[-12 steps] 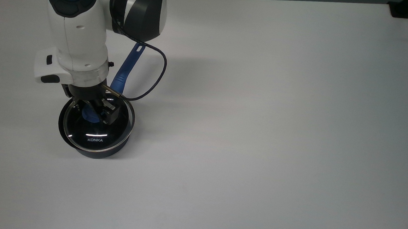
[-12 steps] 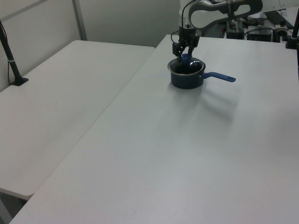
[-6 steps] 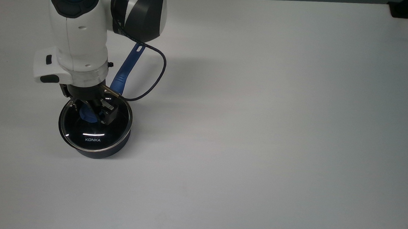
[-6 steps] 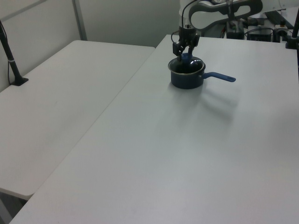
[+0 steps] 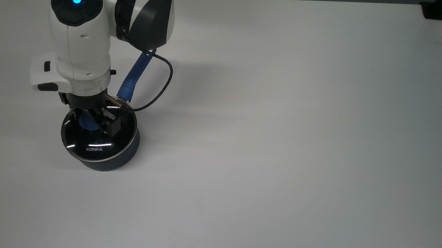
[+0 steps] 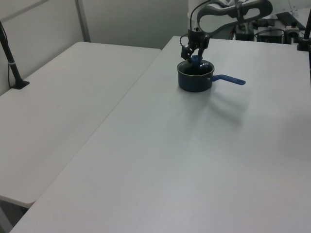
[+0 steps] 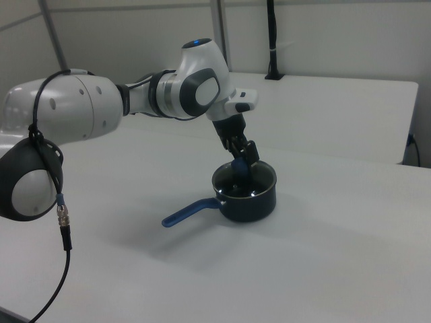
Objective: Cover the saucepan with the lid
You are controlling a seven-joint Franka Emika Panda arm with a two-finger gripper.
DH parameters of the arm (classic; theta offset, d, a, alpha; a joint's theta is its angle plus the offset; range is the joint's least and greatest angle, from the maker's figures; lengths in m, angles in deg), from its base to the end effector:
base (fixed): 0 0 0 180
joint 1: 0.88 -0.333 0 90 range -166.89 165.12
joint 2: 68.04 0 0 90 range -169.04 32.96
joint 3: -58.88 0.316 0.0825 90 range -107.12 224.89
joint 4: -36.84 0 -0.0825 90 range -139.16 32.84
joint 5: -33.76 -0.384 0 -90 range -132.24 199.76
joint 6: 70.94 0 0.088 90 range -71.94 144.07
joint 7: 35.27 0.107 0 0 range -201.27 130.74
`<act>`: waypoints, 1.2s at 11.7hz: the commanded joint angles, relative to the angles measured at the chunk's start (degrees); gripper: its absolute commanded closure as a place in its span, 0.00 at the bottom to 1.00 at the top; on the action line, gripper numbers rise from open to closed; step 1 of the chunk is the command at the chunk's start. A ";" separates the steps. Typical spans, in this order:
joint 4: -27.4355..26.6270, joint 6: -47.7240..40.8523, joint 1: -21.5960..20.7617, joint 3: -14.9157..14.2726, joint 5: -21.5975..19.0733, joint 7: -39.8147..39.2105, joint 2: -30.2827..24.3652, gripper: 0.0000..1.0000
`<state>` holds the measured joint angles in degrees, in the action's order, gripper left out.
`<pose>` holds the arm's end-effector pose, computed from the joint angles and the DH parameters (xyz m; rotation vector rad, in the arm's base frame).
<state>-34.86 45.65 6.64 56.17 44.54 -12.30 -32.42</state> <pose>0.7345 -0.1342 0.4164 2.8564 -0.7257 0.2714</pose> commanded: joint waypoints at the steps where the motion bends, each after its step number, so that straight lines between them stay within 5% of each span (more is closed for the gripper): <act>1: -2.13 0.75 -0.23 -0.54 1.52 0.76 -0.90 0.00; 6: -3.10 -8.71 0.65 0.51 -0.14 0.94 -10.89 0.00; 9: -8.70 -16.28 -0.05 0.96 -5.57 0.68 -20.82 0.00; 14: -22.76 -18.77 -9.16 -2.19 -6.30 0.15 -35.07 0.00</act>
<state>-47.18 26.05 3.17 57.34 38.76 -12.26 -59.29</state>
